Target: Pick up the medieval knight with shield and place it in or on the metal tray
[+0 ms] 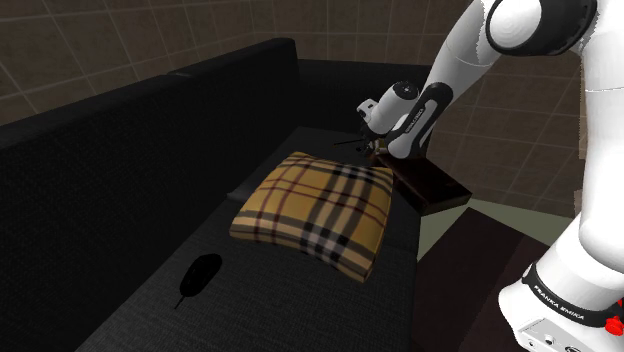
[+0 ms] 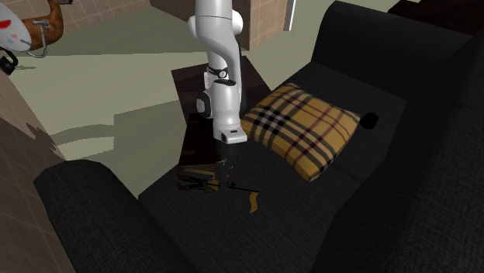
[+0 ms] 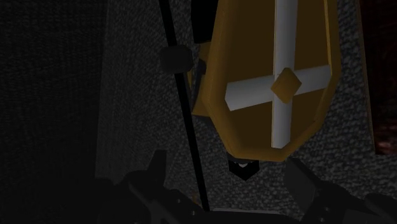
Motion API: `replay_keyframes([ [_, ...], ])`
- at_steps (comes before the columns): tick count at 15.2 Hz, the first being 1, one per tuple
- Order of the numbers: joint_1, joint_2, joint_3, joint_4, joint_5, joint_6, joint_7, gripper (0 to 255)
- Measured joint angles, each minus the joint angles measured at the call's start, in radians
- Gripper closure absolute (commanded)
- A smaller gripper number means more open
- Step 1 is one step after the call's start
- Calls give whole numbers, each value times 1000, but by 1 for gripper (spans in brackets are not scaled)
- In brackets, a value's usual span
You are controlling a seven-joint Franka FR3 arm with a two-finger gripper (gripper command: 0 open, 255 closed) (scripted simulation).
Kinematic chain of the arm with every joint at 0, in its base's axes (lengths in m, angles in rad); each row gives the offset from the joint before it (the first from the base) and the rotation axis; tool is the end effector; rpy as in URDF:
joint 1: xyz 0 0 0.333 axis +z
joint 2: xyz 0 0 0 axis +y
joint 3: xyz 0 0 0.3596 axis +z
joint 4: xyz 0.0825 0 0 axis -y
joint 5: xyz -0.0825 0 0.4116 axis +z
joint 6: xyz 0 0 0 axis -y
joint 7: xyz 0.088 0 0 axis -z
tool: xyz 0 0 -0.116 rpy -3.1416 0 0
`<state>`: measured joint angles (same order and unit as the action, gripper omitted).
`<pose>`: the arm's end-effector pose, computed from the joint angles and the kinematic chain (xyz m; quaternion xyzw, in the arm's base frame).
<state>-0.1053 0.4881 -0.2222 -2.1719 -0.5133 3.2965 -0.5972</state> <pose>0.6177 -0.1485 0.2397 0.8647 0.3972 0.2257 0.2088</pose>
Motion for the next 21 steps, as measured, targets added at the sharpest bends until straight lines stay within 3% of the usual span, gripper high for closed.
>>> replay_keyframes([
  [3,0,1,0,1,0,0,0,0],
  [4,0,1,0,1,0,0,0,255],
  [15,-3,-5,4,-1,-1,-5,-1,255],
  [21,-78,-81,84,-13,-7,-72,-24,255],
])
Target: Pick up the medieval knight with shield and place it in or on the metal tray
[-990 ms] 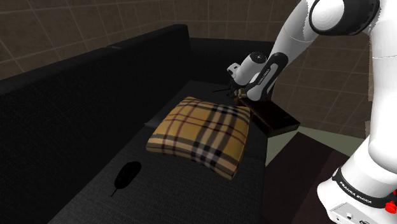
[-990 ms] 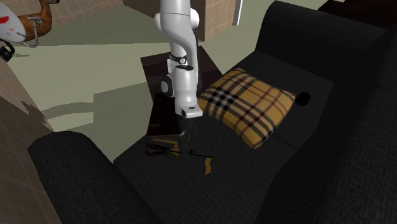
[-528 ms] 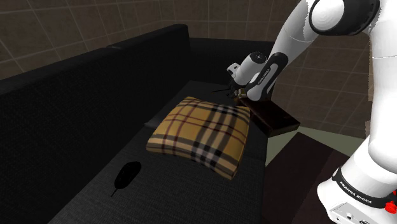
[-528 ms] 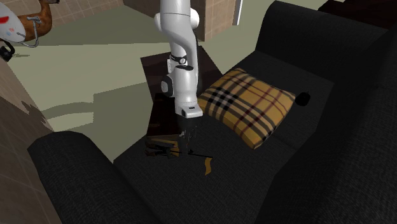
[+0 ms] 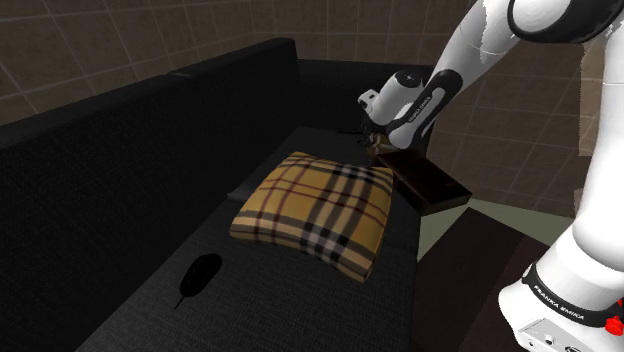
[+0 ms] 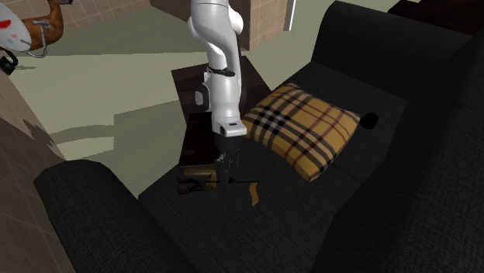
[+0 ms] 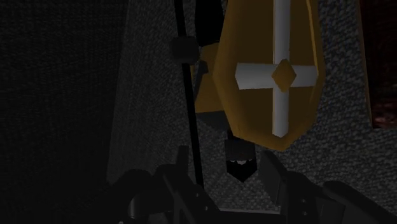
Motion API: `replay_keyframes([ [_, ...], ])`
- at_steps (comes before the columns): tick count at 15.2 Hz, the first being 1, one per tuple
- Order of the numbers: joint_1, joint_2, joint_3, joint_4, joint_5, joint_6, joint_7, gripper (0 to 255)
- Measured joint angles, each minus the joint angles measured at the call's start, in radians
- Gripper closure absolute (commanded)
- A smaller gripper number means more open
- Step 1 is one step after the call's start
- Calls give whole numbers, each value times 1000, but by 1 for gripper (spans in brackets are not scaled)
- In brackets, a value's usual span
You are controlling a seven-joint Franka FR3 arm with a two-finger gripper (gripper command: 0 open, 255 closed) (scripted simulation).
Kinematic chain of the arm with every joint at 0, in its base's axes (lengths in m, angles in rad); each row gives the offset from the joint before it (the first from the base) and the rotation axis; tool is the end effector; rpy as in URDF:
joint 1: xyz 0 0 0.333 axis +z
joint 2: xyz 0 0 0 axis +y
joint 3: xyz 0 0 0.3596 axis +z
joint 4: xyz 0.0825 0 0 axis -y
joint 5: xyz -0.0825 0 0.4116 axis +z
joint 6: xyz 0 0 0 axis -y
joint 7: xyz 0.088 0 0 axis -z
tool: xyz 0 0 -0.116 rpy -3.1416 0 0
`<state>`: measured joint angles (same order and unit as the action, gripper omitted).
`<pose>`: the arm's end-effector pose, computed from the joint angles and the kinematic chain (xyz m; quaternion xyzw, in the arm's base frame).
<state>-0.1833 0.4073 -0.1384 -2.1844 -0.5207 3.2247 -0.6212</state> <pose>0.6160 -0.1501 0.2741 0.8648 0.3971 0.2257 0.2087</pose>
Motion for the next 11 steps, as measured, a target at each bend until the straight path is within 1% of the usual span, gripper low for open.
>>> replay_keyframes([
  [3,-34,-37,42,-5,7,-36,-15,255],
  [7,-94,-82,108,-9,29,-80,-50,255],
  [11,-150,-126,177,-10,69,-129,-95,255],
])
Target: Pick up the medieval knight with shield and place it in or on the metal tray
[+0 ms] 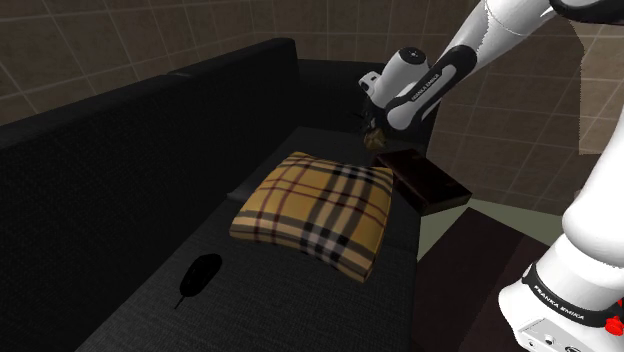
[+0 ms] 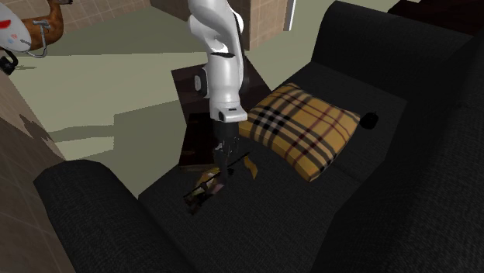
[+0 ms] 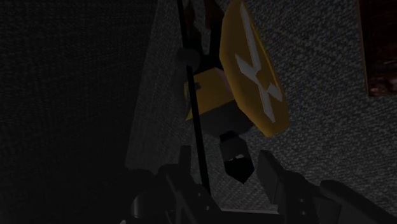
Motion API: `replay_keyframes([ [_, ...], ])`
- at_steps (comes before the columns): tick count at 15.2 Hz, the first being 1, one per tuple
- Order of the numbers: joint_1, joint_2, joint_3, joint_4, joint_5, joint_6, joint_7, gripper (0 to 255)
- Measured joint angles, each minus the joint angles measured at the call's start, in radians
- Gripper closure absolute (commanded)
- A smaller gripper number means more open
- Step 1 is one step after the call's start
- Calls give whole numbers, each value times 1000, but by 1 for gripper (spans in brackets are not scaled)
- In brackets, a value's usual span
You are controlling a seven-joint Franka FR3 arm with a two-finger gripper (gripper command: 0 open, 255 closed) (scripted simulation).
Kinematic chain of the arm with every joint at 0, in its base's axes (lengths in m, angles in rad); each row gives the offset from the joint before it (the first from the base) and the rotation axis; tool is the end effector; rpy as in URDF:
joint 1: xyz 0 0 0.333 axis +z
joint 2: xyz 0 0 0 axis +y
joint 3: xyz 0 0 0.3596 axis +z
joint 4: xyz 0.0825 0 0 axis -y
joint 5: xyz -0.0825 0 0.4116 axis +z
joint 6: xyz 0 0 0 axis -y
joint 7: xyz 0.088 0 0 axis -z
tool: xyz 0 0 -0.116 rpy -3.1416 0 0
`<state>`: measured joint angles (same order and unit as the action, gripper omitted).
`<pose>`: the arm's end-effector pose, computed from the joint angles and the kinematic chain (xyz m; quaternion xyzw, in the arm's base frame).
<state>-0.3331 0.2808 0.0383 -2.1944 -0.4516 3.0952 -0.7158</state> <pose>0.6137 -0.1497 0.3352 0.8648 0.3970 0.2256 0.2087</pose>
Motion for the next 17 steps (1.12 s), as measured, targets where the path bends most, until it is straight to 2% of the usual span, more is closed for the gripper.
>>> replay_keyframes([
  [9,-84,-98,105,-17,108,-86,-103,255],
  [14,-126,-262,141,-212,214,-50,-198,255],
  [17,-105,-393,123,-350,357,-39,-326,255],
])
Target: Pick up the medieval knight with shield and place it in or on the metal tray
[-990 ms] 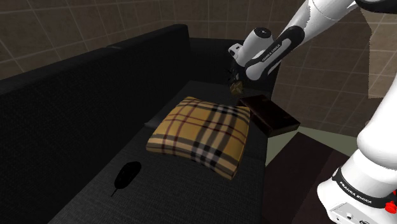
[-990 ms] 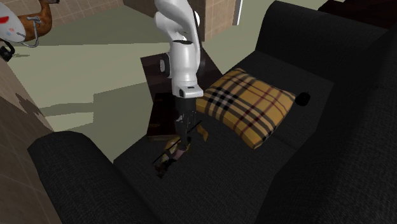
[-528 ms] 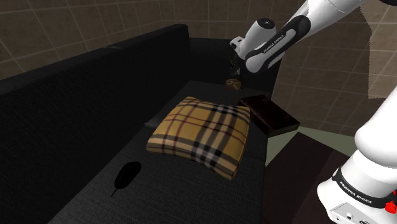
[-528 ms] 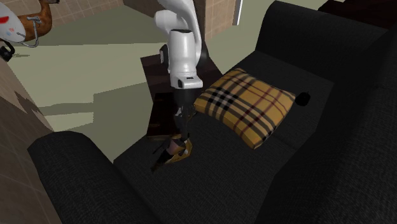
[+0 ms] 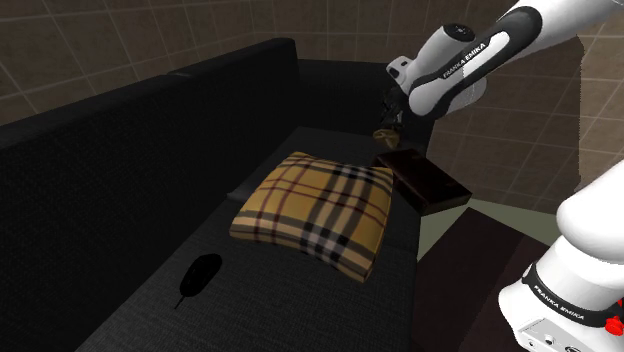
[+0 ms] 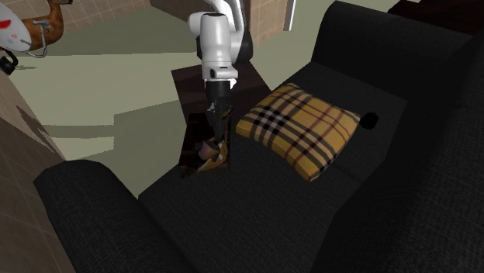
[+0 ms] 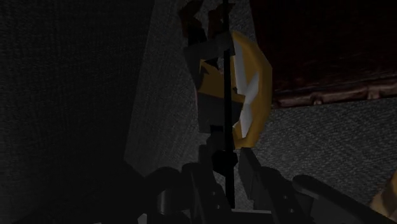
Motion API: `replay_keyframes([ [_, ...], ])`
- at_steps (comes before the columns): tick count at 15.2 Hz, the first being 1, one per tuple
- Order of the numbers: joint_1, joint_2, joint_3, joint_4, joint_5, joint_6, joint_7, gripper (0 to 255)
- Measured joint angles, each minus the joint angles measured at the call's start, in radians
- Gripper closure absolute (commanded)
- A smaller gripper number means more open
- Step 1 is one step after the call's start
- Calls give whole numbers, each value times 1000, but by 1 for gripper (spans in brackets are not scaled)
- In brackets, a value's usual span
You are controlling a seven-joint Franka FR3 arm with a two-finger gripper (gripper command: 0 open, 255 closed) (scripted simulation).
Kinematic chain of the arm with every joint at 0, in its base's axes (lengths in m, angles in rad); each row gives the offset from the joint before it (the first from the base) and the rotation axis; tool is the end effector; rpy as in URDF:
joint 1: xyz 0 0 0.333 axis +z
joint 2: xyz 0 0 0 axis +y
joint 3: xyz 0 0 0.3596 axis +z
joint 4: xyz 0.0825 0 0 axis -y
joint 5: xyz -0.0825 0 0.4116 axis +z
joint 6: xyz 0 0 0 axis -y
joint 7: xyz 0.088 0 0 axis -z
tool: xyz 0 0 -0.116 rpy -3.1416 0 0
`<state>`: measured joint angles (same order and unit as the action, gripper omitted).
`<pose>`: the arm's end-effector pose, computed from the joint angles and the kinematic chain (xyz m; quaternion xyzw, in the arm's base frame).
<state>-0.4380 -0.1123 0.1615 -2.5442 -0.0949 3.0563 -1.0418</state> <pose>0.4943 -0.1319 0.3973 0.8647 0.3976 0.2251 0.2086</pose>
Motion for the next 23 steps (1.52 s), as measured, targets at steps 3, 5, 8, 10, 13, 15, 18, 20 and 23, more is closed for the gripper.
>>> replay_keyframes([
  [3,53,-119,-56,-108,79,-9,-79,255],
  [5,81,-208,-89,-184,106,-23,-112,255],
  [8,105,-369,-128,-306,123,-64,-144,255],
  [10,109,-390,-137,-336,125,-55,-151,255],
  [13,116,-361,-141,-358,126,12,-157,255],
  [15,117,-335,-142,-370,126,52,-157,255],
  [18,125,-279,-152,-374,125,176,-163,255],
  [20,124,-247,-141,-380,125,241,-157,255],
  [23,128,-196,-147,-388,120,329,-153,255],
])
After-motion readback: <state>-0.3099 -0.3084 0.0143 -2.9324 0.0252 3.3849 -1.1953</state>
